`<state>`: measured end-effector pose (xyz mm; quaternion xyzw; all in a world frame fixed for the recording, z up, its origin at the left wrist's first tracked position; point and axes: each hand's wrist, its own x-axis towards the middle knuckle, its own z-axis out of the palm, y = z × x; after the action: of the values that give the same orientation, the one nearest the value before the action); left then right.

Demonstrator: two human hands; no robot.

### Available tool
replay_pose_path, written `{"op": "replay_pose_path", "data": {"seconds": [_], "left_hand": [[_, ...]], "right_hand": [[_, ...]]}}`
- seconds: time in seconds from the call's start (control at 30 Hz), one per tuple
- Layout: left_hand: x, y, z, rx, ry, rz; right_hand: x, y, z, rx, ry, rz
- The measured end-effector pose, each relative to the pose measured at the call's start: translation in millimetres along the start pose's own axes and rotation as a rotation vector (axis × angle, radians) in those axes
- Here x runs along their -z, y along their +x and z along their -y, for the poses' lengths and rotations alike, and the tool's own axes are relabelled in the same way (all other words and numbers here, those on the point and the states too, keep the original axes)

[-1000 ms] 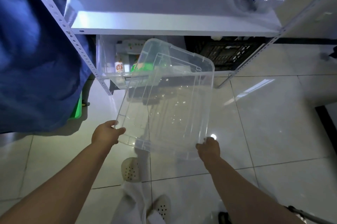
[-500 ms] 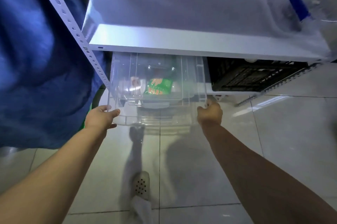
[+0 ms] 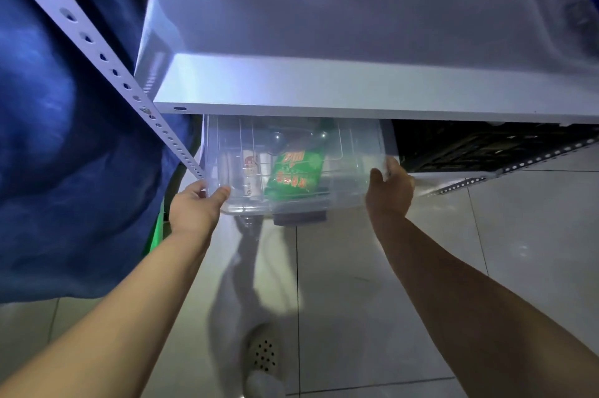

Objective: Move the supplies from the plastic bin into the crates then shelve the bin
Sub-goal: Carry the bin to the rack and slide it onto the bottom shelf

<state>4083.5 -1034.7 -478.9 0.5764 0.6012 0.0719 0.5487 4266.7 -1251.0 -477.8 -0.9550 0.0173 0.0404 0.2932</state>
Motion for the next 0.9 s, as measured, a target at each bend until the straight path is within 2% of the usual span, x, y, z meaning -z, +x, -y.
{"op": "replay_pose_path", "data": {"seconds": [0.17,0.3,0.4,0.57,0.63,0.73,0.9], "left_hand": [[-6.7,0.8,-1.0,-0.035,0.000,0.011],[-8.8,-4.4,-6.2,0.113,-0.217,0.065],[-14.4,-18.0,-9.5,0.243,-0.404,0.088],[-43.8,-46.2,-10.8,0.428,-0.614,0.184],[-49.9,-46.1,-10.2,0.425,-0.633,0.161],[-51.6,-44.8,-8.0,0.412,-0.608,0.139],[-49.3,-42.6,-10.9,0.417,-0.565,0.166]], "right_hand": [[-4.4,5.1,-10.6,-0.048,0.173,0.079],[-4.2,-9.0,-13.3,-0.197,0.357,0.090],[-9.1,-39.7,-13.5,-0.451,0.458,0.098],[-33.2,-92.4,11.0,-0.847,1.072,0.463],[-41.5,-96.6,25.0,-0.927,1.195,0.490],[-47.6,-98.3,35.7,-1.056,1.192,0.429],[-51.8,-97.0,49.5,-1.066,1.118,0.391]]}}
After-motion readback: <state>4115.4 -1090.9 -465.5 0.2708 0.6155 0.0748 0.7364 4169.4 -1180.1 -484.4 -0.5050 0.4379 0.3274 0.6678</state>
